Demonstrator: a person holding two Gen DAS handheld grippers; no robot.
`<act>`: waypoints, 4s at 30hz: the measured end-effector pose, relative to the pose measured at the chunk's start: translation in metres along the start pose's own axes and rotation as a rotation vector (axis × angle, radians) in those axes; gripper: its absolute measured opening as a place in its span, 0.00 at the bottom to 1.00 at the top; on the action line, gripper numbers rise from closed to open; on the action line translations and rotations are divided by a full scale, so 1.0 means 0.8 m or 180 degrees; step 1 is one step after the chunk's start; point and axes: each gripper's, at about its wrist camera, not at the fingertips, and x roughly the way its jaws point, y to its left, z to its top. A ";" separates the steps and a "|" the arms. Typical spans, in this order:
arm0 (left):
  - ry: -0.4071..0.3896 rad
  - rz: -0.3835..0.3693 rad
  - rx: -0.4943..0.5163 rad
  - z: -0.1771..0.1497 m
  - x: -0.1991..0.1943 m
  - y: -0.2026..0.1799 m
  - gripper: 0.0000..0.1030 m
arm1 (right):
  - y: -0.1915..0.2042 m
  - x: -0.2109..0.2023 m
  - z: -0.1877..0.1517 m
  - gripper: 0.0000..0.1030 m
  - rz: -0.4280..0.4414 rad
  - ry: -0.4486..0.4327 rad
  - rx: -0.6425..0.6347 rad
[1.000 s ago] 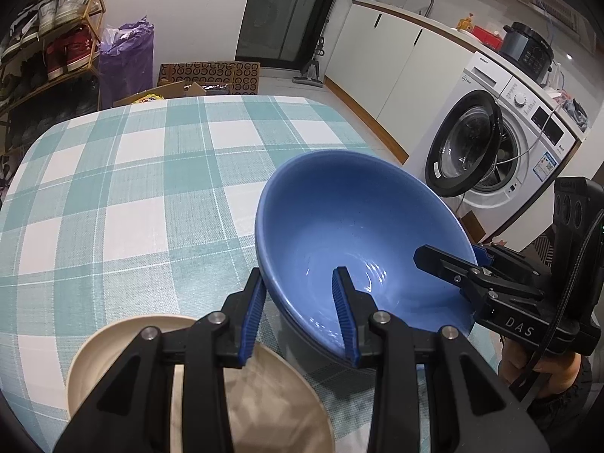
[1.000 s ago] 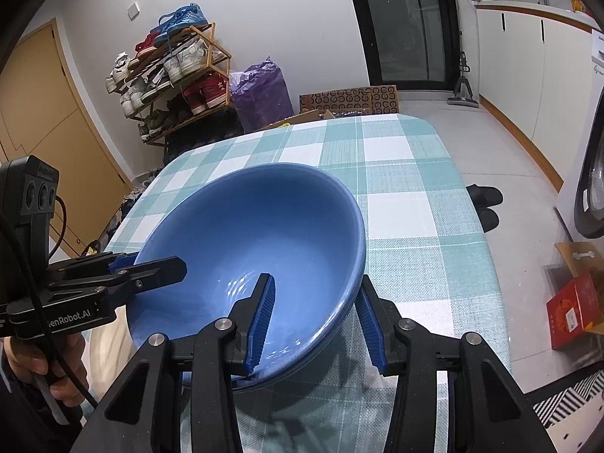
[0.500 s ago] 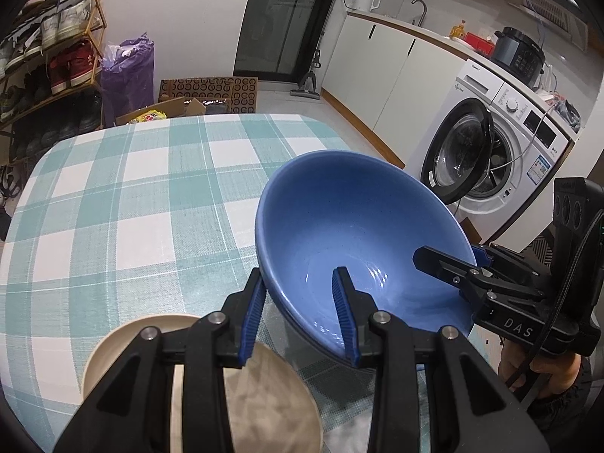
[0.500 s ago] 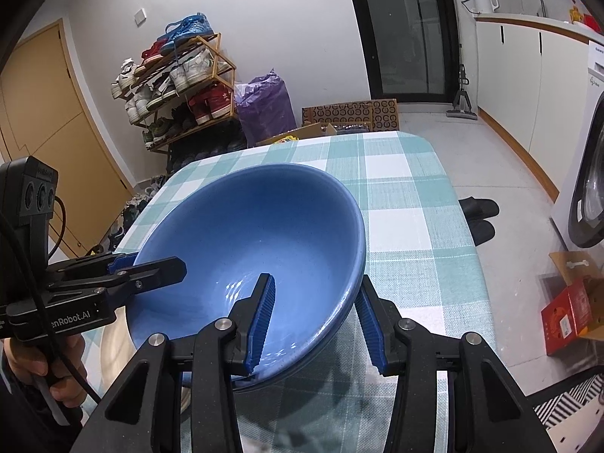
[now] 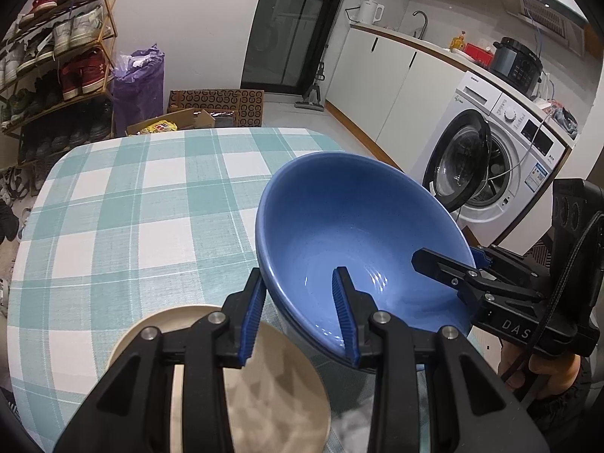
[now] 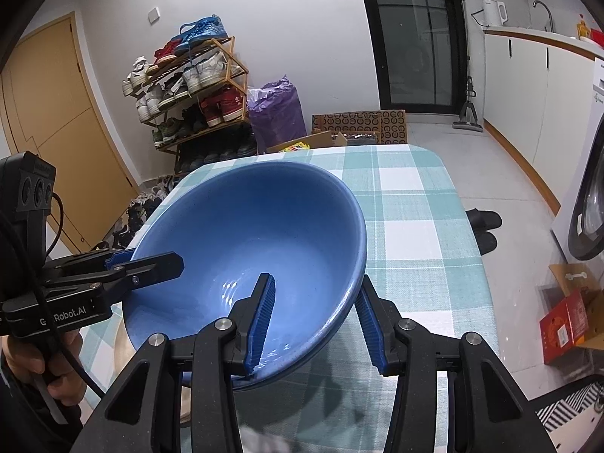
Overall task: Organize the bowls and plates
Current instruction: 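Lift the nested blue bowls and carry them over the cream plates, then lower the nested blue bowls onto the stacked cream plates, then open both grippers to release the bowls on the plates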
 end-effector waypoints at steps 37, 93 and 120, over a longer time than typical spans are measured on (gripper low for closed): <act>-0.0209 0.0287 -0.0248 -0.038 -0.081 0.056 0.34 | 0.099 -0.006 -0.001 0.44 0.0314 -0.0002 -0.0302; -0.0090 0.0604 -0.0506 -0.096 -0.067 0.127 0.34 | 0.167 0.063 -0.038 0.44 0.0460 0.0271 -0.0561; -0.0250 0.0755 -0.0431 -0.104 -0.090 0.133 0.56 | 0.153 0.046 -0.042 0.76 0.0473 0.0157 -0.0527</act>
